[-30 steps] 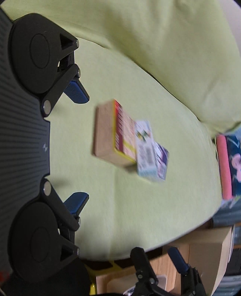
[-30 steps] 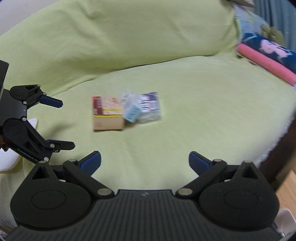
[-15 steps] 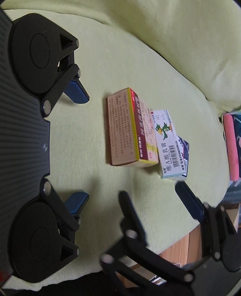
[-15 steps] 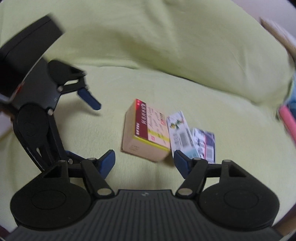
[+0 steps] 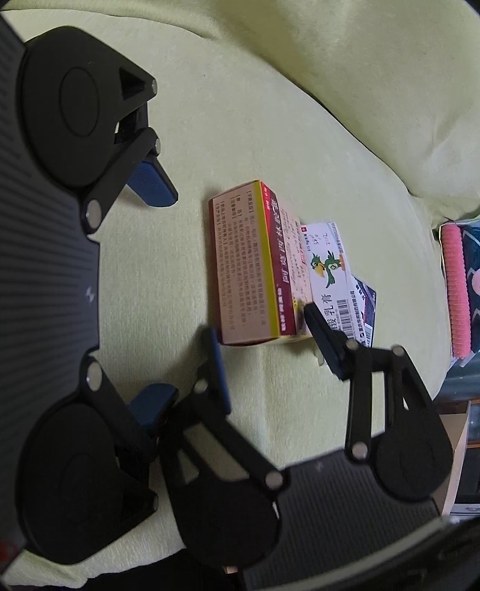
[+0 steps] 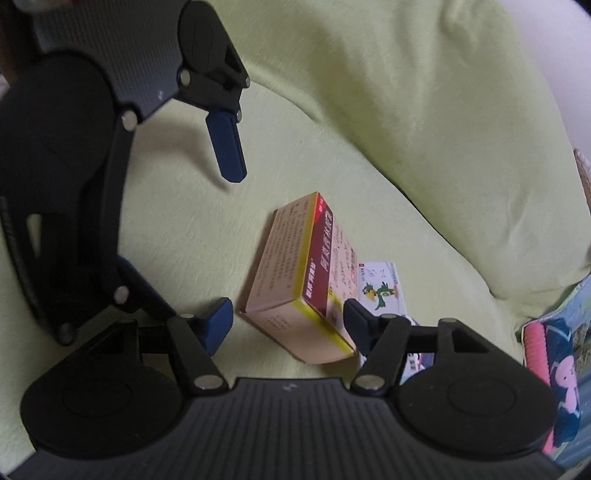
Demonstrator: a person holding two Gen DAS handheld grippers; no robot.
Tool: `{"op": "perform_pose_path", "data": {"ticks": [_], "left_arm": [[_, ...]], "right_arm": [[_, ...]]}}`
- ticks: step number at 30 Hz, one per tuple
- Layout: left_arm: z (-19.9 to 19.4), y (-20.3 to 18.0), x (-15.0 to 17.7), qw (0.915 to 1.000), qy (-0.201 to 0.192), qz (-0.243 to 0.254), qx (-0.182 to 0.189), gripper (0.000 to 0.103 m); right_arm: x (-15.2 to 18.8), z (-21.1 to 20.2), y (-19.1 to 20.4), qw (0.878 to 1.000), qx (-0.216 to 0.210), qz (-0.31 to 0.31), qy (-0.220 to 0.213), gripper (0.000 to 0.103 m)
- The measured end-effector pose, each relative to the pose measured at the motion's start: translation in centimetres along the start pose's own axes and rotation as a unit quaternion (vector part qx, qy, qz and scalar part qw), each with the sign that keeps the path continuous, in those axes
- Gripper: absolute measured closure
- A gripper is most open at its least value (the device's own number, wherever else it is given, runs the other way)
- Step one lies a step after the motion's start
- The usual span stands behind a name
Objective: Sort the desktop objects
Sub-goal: 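Close the right gripper on the pink-yellow medicine box and lift it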
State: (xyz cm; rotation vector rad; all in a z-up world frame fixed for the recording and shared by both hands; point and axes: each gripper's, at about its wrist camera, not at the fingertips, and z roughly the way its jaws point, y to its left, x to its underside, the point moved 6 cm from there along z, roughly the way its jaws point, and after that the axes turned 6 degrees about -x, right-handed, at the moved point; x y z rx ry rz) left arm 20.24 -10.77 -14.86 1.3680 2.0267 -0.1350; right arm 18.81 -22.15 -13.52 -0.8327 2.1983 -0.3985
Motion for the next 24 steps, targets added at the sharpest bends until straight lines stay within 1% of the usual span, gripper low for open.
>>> {"op": "perform_pose_path", "data": {"ticks": [3, 5, 7, 9, 11, 13, 14, 16, 19, 20, 22, 24], "left_arm": [[-0.2, 0.0, 0.1, 1.0, 0.0, -0.003, -0.008, 0.0], [-0.4, -0.2, 0.1, 0.9999, 0.0, 0.0, -0.014, 0.0], [-0.6, -0.5, 0.1, 0.9999, 0.001, 0.006, -0.014, 0.0], [-1.0, -1.1, 0.2, 0.9998, 0.002, 0.016, -0.012, 0.0], [-1.5, -1.9, 0.3, 0.9996, 0.002, 0.027, -0.01, 0.0], [-1.9, -3.0, 0.3, 0.9993, 0.001, 0.036, -0.004, 0.0], [-2.1, -3.6, 0.3, 0.9992, 0.0, 0.041, -0.001, 0.0], [-2.5, -4.6, 0.3, 0.9987, -0.001, 0.05, 0.004, 0.0], [-3.0, -6.7, 0.1, 0.9975, -0.006, 0.068, 0.019, 0.0], [-3.1, -7.4, 0.0, 0.9969, -0.008, 0.074, 0.024, 0.0], [-3.0, -8.6, -0.3, 0.9957, -0.01, 0.086, 0.033, 0.0], [-2.5, -9.4, -0.7, 0.9947, -0.011, 0.095, 0.04, 0.0]], "right_arm": [[0.1, 0.3, -0.1, 1.0, -0.001, 0.001, -0.004, 0.049], [0.2, 0.2, -0.4, 1.0, -0.009, 0.018, -0.012, 0.051], [0.5, -0.4, -1.2, 0.998, -0.027, 0.06, -0.024, 0.054], [0.7, -1.1, -2.1, 0.993, -0.046, 0.107, -0.036, 0.054], [1.1, -2.0, -3.3, 0.982, -0.073, 0.166, -0.045, 0.055], [1.7, -3.1, -4.4, 0.967, -0.102, 0.228, -0.05, 0.055], [2.3, -3.6, -4.9, 0.955, -0.121, 0.265, -0.051, 0.055], [3.8, -4.8, -5.9, 0.923, -0.163, 0.345, -0.051, 0.055], [6.7, -6.2, -6.8, 0.869, -0.207, 0.448, -0.043, 0.055], [7.6, -6.5, -6.8, 0.86, -0.21, 0.464, -0.038, 0.055], [9.1, -7.1, -6.5, 0.855, -0.202, 0.476, -0.029, 0.056], [10.2, -7.0, -6.2, 0.855, -0.194, 0.48, -0.018, 0.056]]}}
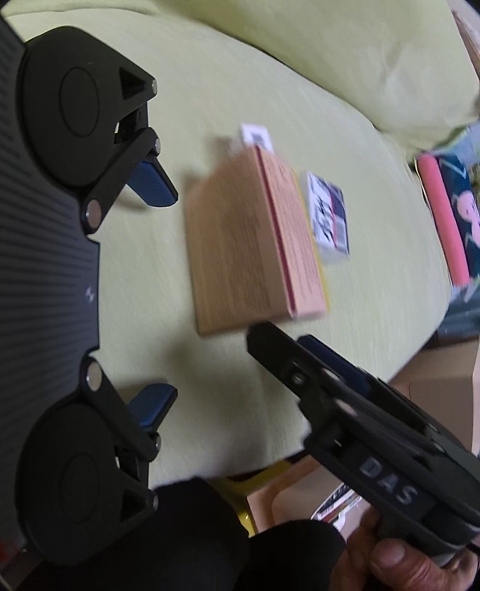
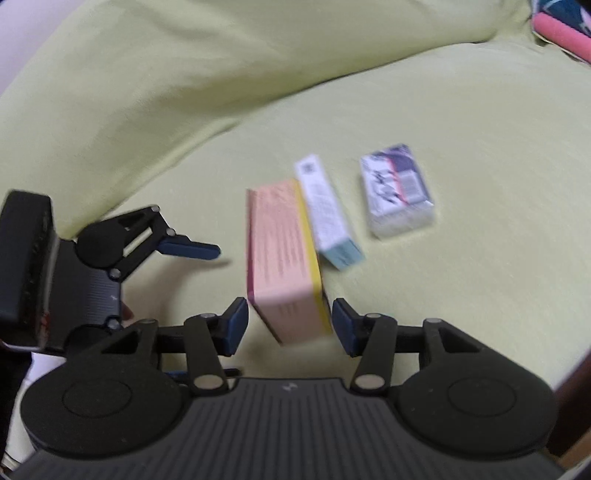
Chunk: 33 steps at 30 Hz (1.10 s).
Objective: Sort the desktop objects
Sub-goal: 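Close the right gripper on the pink-yellow medicine box and lift it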
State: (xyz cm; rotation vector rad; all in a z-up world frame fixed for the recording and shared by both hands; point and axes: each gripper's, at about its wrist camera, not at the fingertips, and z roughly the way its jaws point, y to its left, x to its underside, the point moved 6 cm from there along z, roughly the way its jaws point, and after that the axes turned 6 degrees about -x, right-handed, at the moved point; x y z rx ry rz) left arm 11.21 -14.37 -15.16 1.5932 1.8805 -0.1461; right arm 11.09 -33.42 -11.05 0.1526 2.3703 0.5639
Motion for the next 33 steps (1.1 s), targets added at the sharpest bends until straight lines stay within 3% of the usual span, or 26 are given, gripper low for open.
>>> {"op": "perform_pose_path", "data": {"ticks": [3, 7, 15, 17, 19, 23, 33], "left_arm": [[1.0, 0.6, -0.8, 1.0, 0.002, 0.007, 0.0, 0.0], [1.3, 0.6, -1.4, 0.9999, 0.005, 0.009, -0.001, 0.0], [1.5, 1.1, -1.5, 0.9999, 0.01, 0.001, -0.005, 0.0], [2.0, 1.4, -1.7, 0.9999, 0.011, 0.0, -0.007, 0.0], [2.2, 1.5, -1.9, 0.9999, 0.011, 0.0, -0.008, 0.0], [2.3, 1.5, -1.9, 0.9999, 0.011, 0.001, -0.01, 0.0], [2.0, 0.1, -3.3, 0.9998, 0.004, 0.017, -0.011, 0.0]], "right_arm": [[0.2, 0.4, -0.7, 1.0, 0.01, -0.002, 0.003, 0.055], [-0.7, 1.0, 0.3, 0.999, 0.017, -0.043, -0.006, 0.047], [-3.3, 2.8, 3.2, 0.992, 0.038, -0.118, 0.02, 0.047], [-3.6, 3.4, 3.3, 0.99, 0.042, -0.127, 0.033, 0.049], [-3.6, 3.7, 3.4, 0.989, 0.046, -0.135, 0.045, 0.059], [-3.7, 4.1, 3.8, 0.986, 0.051, -0.149, 0.056, 0.06], [-3.4, 1.4, 2.8, 0.994, 0.038, -0.096, 0.021, 0.063]]}}
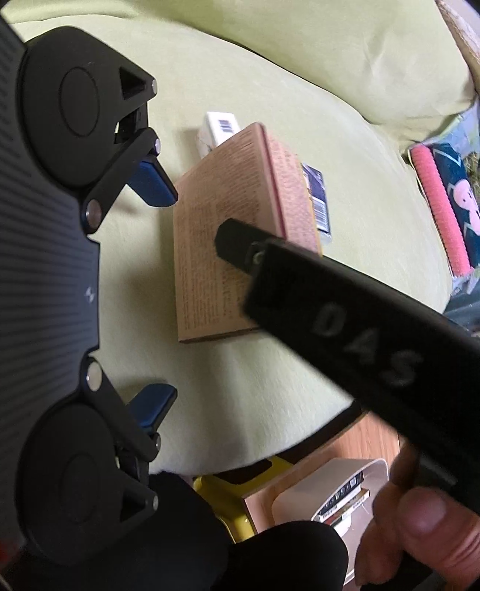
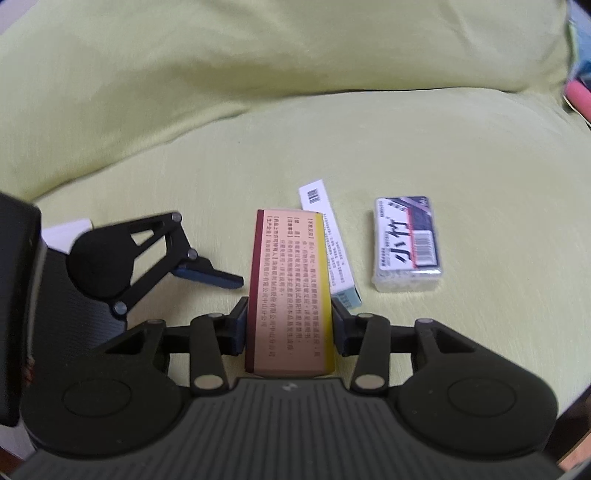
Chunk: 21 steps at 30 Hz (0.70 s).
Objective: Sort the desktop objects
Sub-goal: 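Close the right gripper on the pink-yellow medicine box and lift it, then carry the pink-yellow box with the right gripper over the white basin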
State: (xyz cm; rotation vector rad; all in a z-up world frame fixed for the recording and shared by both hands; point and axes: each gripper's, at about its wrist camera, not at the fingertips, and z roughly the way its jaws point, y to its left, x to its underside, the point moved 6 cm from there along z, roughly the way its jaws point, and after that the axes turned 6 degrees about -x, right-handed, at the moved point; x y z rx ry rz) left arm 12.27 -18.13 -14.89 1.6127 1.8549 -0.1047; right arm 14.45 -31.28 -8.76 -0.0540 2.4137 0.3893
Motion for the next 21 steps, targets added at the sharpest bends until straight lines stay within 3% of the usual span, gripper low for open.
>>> {"op": "perform_pose_path", "data": {"ticks": [6, 12, 17, 21], "left_arm": [[-0.7, -1.9, -2.8, 0.9993, -0.026, 0.022, 0.013, 0.0], [-0.9, -5.4, -6.9, 0.9955, -0.053, 0.07, 0.035, 0.0], [-0.6, -9.7, -11.7, 0.9863, -0.091, 0.118, 0.072, 0.0], [0.1, -14.7, -16.4, 0.9719, -0.128, 0.167, 0.106, 0.0]], "right_arm": [[1.6, -4.5, -1.6, 0.999, 0.004, 0.044, -0.032, 0.063], [4.0, -9.7, -4.5, 0.993, 0.046, 0.082, -0.07, 0.063], [8.0, -15.7, -7.9, 0.982, 0.092, 0.131, -0.098, 0.063], [12.1, -20.3, -10.5, 0.968, 0.143, 0.171, -0.113, 0.063]]}}
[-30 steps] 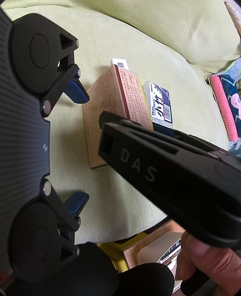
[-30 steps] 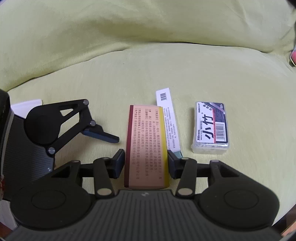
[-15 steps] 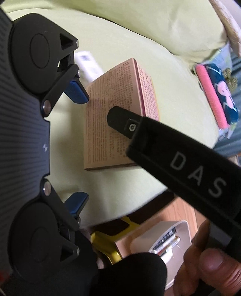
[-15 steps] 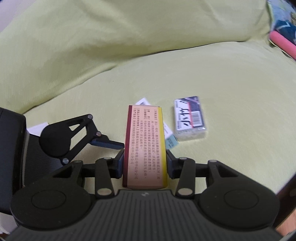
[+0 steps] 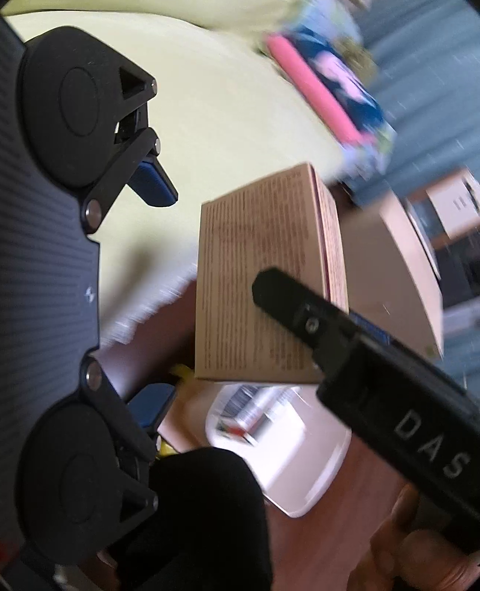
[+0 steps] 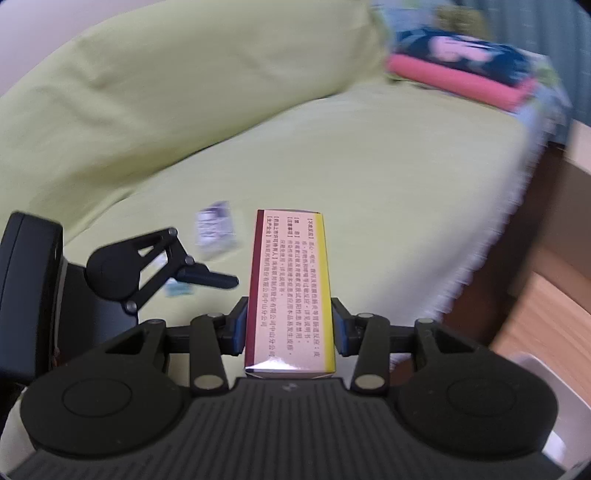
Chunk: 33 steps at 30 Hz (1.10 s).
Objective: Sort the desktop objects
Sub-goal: 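Carry the pink-yellow box with the right gripper over the white basin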
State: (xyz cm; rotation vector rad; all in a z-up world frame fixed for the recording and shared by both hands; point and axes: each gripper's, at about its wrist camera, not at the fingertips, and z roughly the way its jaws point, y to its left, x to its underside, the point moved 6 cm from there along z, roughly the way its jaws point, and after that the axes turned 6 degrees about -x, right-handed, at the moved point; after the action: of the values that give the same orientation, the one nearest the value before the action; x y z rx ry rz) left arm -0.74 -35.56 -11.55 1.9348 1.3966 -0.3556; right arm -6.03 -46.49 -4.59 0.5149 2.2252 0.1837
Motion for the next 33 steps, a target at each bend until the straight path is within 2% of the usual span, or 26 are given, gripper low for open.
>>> {"op": "perform_pose_path", "data": {"ticks": [6, 13, 19, 33], "left_arm": [[4.5, -5.3, -7.7, 0.9944, -0.045, 0.073, 0.062, 0.0], [8.9, -11.2, -13.1, 0.9839, -0.066, 0.126, 0.108, 0.0], [11.3, -14.2, -14.9, 0.9774, -0.068, 0.151, 0.131, 0.0], [14.7, -16.9, -15.2, 0.9673, -0.058, 0.186, 0.162, 0.0]], "right_arm": [[3.5, -7.0, -8.5, 0.994, 0.082, 0.069, -0.028, 0.063], [7.9, -11.8, -15.5, 0.981, 0.131, 0.133, -0.045, 0.063], [10.8, -12.9, -18.8, 0.974, 0.145, 0.167, -0.048, 0.063], [14.7, -12.8, -21.7, 0.959, 0.16, 0.225, -0.06, 0.063]]}}
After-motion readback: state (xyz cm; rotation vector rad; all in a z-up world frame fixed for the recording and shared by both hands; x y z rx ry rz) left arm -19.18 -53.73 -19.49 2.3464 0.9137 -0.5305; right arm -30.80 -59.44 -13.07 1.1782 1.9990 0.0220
